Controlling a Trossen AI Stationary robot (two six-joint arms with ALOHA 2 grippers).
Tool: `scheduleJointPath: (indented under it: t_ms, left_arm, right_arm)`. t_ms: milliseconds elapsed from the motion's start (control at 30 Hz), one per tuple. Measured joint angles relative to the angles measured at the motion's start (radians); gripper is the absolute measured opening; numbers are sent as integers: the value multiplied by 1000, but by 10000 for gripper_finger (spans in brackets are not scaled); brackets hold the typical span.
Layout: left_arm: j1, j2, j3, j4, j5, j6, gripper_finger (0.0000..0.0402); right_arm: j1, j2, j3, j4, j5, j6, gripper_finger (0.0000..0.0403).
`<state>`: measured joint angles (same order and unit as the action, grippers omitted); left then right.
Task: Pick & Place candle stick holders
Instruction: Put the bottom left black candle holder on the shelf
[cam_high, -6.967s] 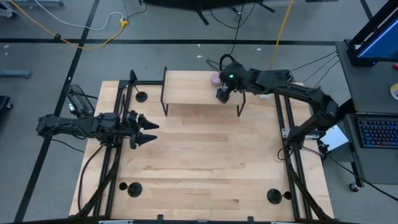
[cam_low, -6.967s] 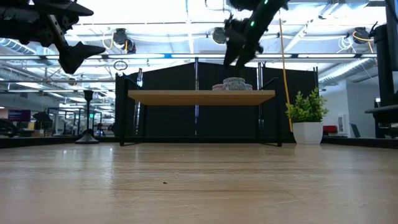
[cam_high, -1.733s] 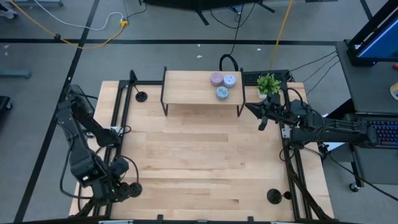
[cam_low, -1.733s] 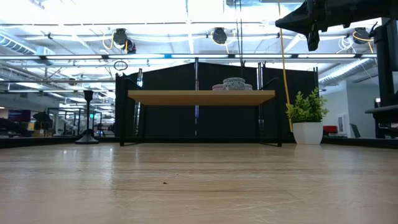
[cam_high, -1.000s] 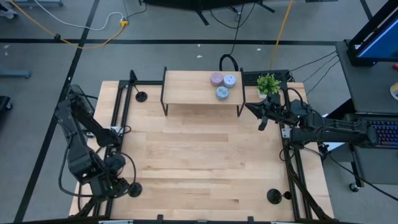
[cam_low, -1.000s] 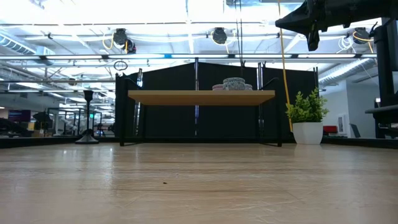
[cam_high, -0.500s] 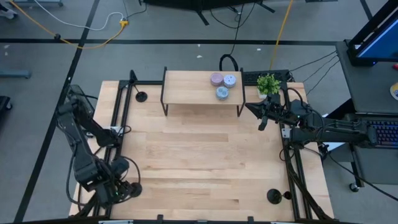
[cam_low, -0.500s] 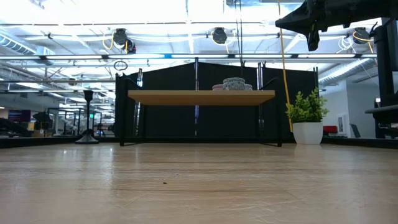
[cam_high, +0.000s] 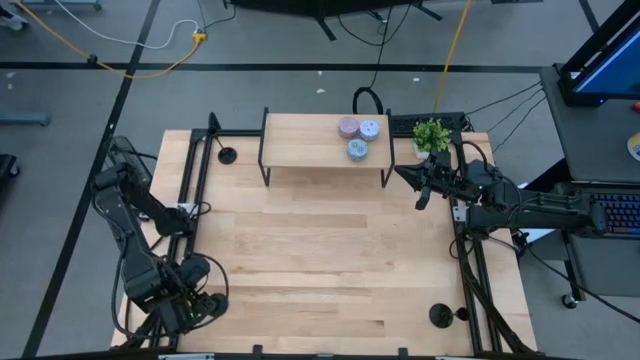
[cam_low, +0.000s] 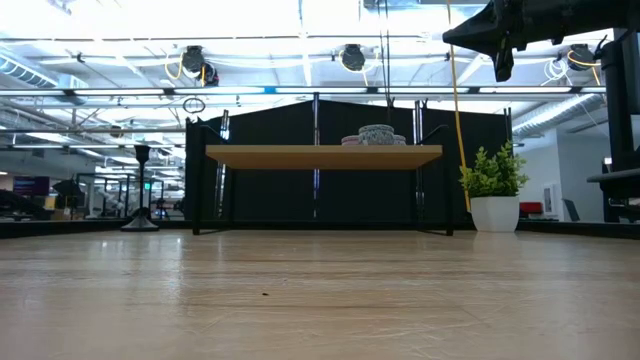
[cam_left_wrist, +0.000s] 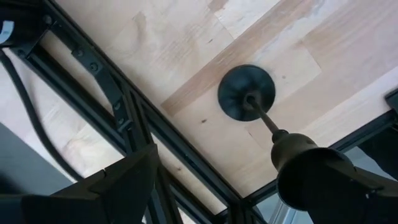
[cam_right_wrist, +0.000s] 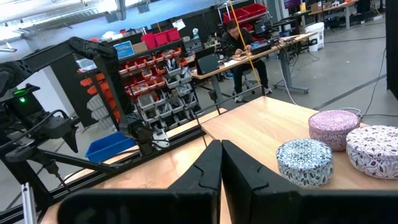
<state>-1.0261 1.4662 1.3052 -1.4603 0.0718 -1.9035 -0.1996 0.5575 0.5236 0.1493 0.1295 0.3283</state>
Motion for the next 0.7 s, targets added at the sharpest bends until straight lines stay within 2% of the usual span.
scheduleJointPath:
  t_ms: [133, 333, 700]
  left_arm:
    - [0, 0, 0, -5, 9, -9, 313]
    - [0, 0, 0, 0, 3, -28, 213]
    - [28, 0, 0, 21, -101, -36, 63]
  right_arm:
    - [0, 0, 0, 0, 0, 0, 1]
    - [0, 0, 0, 0, 0, 0, 1]
    - [0, 0, 0, 0, 0, 0, 1]
